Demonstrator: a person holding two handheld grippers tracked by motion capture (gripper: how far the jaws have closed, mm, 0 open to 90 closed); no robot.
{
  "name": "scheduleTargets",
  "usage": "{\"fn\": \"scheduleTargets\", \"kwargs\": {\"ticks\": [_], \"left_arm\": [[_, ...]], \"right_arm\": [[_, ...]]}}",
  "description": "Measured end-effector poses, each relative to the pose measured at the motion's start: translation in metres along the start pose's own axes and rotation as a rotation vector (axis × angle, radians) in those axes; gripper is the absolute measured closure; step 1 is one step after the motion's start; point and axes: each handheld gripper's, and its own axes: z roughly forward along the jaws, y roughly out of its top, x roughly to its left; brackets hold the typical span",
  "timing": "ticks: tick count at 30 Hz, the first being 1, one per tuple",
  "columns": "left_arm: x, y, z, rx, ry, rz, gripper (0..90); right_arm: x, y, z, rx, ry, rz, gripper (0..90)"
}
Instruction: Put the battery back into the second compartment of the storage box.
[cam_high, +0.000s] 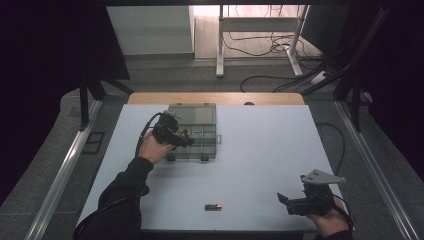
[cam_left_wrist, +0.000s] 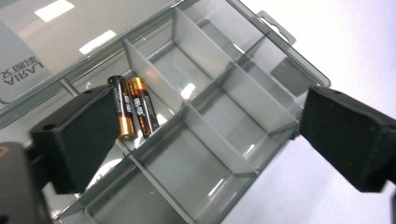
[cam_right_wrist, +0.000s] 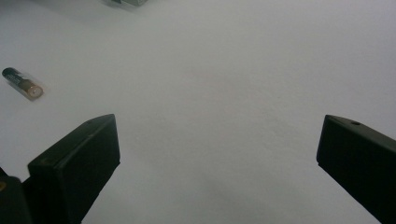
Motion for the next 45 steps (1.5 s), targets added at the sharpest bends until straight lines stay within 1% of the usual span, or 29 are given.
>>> {"fn": "scheduleTargets", "kwargs": {"ticks": [4, 5, 6, 8, 9, 10, 13, 14, 15, 17, 18, 20, 22, 24, 28, 29, 30, 33, 34, 35, 36, 38, 39, 40, 42, 44, 45], "left_arm": [[-0.010, -0.001, -0.002, 0.015, 0.006, 0.041, 0.0], [-0.014, -0.003, -0.003, 0.016, 0.001, 0.055, 0.0], [-0.014, -0.003, -0.003, 0.016, 0.001, 0.055, 0.0], [-0.019, -0.004, -0.004, 0.015, -0.012, 0.069, 0.0], [-0.024, -0.005, -0.005, 0.019, -0.015, 0.085, 0.0], [-0.024, -0.005, -0.005, 0.019, -0.015, 0.085, 0.0], [-0.032, -0.008, -0.007, 0.030, -0.013, 0.112, 0.0], [-0.036, -0.010, -0.008, 0.032, -0.016, 0.123, 0.0], [-0.036, -0.010, -0.008, 0.032, -0.016, 0.123, 0.0], [-0.043, -0.014, -0.010, 0.028, -0.023, 0.135, 0.0], [-0.043, -0.014, -0.010, 0.028, -0.023, 0.135, 0.0], [-0.048, -0.017, -0.012, 0.028, -0.025, 0.152, 0.0], [-0.052, -0.019, -0.014, 0.026, -0.035, 0.165, 0.0], [-0.057, -0.022, -0.015, 0.021, -0.045, 0.168, 0.0], [-0.068, -0.028, -0.017, 0.013, -0.062, 0.185, 0.0], [-0.074, -0.031, -0.017, 0.007, -0.067, 0.196, 0.0], [-0.074, -0.031, -0.017, 0.007, -0.067, 0.196, 0.0], [-0.082, -0.036, -0.017, 0.013, -0.064, 0.219, 0.0], [-0.085, -0.037, -0.016, 0.013, -0.068, 0.219, 0.0], [-0.090, -0.040, -0.016, 0.023, -0.065, 0.235, 0.0], [-0.090, -0.040, -0.016, 0.023, -0.065, 0.235, 0.0], [-0.094, -0.042, -0.015, 0.031, -0.067, 0.248, 0.0], [-0.098, -0.044, -0.015, 0.037, -0.077, 0.248, 0.0], [-0.098, -0.044, -0.015, 0.037, -0.077, 0.248, 0.0], [-0.102, -0.045, -0.014, 0.045, -0.092, 0.247, 0.0], [-0.106, -0.047, -0.012, 0.053, -0.109, 0.239, 0.0], [-0.110, -0.048, -0.011, 0.061, -0.119, 0.238, 0.0]], "right_arm": [[0.000, 0.000, 0.000, 0.001, 0.000, -0.001, 0.0], [0.000, 0.000, 0.000, 0.001, 0.001, -0.001, 0.0], [0.000, 0.000, 0.000, 0.001, 0.001, -0.001, 0.0], [0.000, 0.000, 0.000, 0.001, 0.000, -0.001, 0.0], [0.000, 0.000, 0.000, 0.001, 0.000, -0.002, 0.0], [0.000, 0.000, 0.000, 0.001, 0.000, -0.002, 0.0], [0.000, 0.000, 0.000, 0.001, 0.001, -0.004, 0.0], [0.000, 0.000, 0.000, 0.000, 0.002, -0.004, 0.0], [0.000, 0.000, 0.000, -0.001, 0.002, -0.005, 0.0], [0.000, 0.000, 0.000, -0.002, 0.002, -0.005, 0.0], [0.000, 0.000, 0.000, -0.003, 0.002, -0.005, 0.0], [0.001, 0.000, 0.000, -0.003, 0.002, -0.006, 0.0], [0.001, 0.000, 0.000, -0.002, 0.002, -0.008, 0.0], [0.001, 0.000, 0.000, -0.003, 0.002, -0.010, 0.0], [0.001, 0.000, -0.001, -0.004, 0.002, -0.012, 0.0], [0.001, 0.000, -0.001, -0.006, 0.003, -0.013, 0.0], [0.001, 0.000, -0.001, -0.006, 0.003, -0.013, 0.0], [0.001, 0.000, -0.001, -0.008, 0.004, -0.014, 0.0], [0.001, 0.000, -0.001, -0.008, 0.005, -0.014, 0.0], [0.002, 0.000, -0.001, -0.008, 0.005, -0.016, 0.0], [0.002, 0.000, -0.001, -0.008, 0.005, -0.016, 0.0], [0.002, 0.000, -0.001, -0.009, 0.006, -0.017, 0.0], [0.002, 0.000, -0.001, -0.008, 0.006, -0.017, 0.0], [0.002, 0.000, -0.001, -0.008, 0.006, -0.017, 0.0], [0.002, 0.000, -0.001, -0.008, 0.005, -0.018, 0.0], [0.002, 0.000, -0.001, -0.007, 0.005, -0.018, 0.0], [0.002, 0.000, -0.001, -0.007, 0.005, -0.018, 0.0]]}}
